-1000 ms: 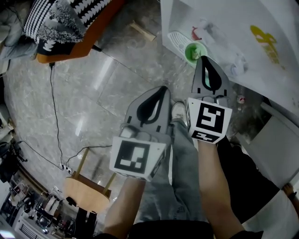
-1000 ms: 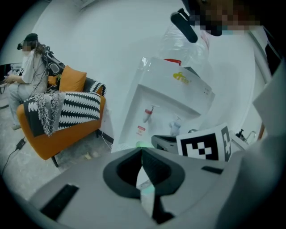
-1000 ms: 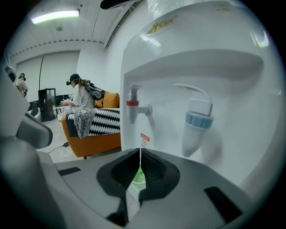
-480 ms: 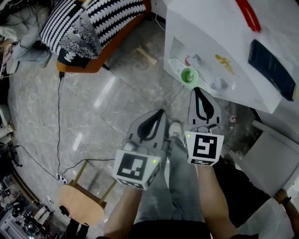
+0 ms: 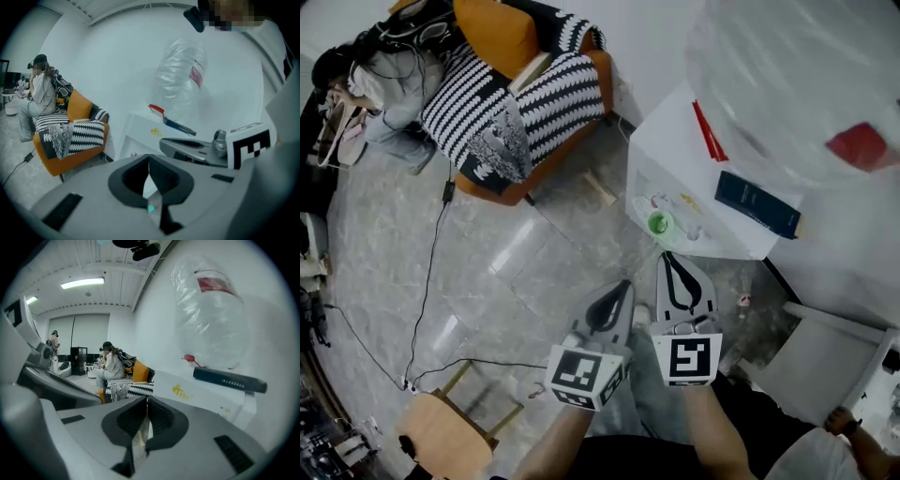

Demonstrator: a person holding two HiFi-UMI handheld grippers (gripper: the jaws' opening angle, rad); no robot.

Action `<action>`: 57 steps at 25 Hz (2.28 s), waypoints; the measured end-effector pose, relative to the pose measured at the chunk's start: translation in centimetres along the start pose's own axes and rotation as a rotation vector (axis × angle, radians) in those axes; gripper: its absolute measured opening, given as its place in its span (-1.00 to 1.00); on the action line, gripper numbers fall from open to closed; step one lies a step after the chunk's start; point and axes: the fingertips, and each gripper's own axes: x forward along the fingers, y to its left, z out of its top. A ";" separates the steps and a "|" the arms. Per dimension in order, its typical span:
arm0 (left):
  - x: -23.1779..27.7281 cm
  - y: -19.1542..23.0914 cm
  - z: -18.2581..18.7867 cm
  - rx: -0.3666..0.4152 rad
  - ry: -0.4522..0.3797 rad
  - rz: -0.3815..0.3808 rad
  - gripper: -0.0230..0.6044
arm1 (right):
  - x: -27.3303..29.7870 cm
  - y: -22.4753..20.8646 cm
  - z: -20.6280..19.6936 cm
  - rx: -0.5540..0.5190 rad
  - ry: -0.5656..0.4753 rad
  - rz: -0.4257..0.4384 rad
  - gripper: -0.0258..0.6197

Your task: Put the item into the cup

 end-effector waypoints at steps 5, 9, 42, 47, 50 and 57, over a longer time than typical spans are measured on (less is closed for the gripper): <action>-3.0 -2.5 4.6 0.003 -0.089 0.047 -0.88 | -4.3 -0.6 4.5 0.038 -0.021 0.023 -0.87; -5.6 -4.0 9.3 0.023 -0.184 0.063 -0.88 | -6.4 -1.8 8.4 0.071 -0.107 0.011 -0.88; -12.1 -15.7 23.5 0.303 -0.474 -0.013 -0.88 | -18.0 -3.4 24.8 0.189 -0.395 0.133 -0.89; -12.4 -15.4 24.2 0.298 -0.482 -0.012 -0.88 | -17.7 -3.4 24.9 0.185 -0.396 0.124 -0.89; -13.0 -15.6 24.5 0.286 -0.488 -0.018 -0.88 | -17.5 -3.0 24.9 0.179 -0.395 0.128 -0.89; -13.2 -15.1 23.4 0.302 -0.472 -0.019 -0.88 | -17.4 -2.3 24.4 0.190 -0.382 0.151 -0.89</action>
